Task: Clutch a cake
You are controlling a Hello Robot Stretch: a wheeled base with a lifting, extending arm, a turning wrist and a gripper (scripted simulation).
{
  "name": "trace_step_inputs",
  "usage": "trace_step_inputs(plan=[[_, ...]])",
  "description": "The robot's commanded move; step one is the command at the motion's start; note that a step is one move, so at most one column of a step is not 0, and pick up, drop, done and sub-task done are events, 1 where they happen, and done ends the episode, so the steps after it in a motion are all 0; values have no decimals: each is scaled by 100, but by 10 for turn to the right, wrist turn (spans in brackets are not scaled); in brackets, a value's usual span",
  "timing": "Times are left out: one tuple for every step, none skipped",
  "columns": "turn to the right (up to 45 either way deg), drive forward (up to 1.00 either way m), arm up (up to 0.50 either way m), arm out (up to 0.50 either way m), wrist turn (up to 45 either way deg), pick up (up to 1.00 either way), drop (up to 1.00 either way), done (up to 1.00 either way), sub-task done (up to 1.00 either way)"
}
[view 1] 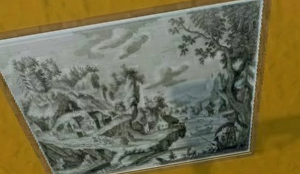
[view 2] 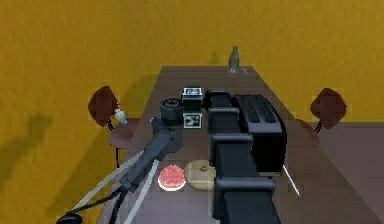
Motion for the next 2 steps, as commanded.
trace_step_inputs(plan=[[0, 0, 0, 0, 450, 0, 0, 0, 0], [0, 0, 0, 0, 450, 0, 0, 0, 0]])
